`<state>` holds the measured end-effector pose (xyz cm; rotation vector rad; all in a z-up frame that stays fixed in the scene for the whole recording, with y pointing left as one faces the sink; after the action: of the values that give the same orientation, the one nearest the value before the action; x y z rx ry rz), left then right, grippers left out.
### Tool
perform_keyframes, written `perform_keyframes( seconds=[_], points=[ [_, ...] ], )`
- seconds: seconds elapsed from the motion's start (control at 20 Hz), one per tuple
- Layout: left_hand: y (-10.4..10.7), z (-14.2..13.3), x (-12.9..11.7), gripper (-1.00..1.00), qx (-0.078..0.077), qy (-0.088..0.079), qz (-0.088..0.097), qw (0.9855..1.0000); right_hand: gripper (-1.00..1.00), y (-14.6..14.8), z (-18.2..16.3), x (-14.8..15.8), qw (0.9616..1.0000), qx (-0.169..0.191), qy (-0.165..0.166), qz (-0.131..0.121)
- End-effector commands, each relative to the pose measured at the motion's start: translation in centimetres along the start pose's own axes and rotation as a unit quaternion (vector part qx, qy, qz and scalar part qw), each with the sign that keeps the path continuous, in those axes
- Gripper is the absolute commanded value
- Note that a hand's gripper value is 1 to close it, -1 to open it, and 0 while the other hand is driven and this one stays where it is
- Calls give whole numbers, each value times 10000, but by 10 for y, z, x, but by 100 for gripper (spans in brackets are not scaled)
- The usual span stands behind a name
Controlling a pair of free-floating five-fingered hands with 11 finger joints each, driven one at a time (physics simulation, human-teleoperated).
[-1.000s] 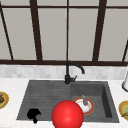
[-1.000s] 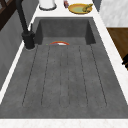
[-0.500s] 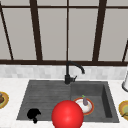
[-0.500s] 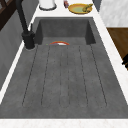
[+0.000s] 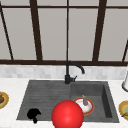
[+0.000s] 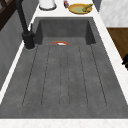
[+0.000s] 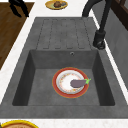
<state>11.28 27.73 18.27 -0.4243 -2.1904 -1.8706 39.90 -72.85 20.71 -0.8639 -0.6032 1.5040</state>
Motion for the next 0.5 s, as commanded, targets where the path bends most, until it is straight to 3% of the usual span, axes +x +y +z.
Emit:
perform_keyframes(
  seconds=[0.0, 0.1, 0.25, 0.45],
  points=[
    [0, 0, 0, 0, 0, 0, 0, 10000, -100, 13, -10, 17, 9991, 355, 120, 219],
    [0, 0, 0, 0, 0, 0, 0, 10000, -100, 17, -11, 12, 9996, 267, 67, 111],
    [0, 0, 0, 0, 0, 0, 0, 10000, -100, 45, -22, 21, 9992, 229, 195, 250],
    [0, 0, 0, 0, 0, 0, 0, 10000, -100, 66, -40, 27, 9995, 193, 164, 205]
  ],
)
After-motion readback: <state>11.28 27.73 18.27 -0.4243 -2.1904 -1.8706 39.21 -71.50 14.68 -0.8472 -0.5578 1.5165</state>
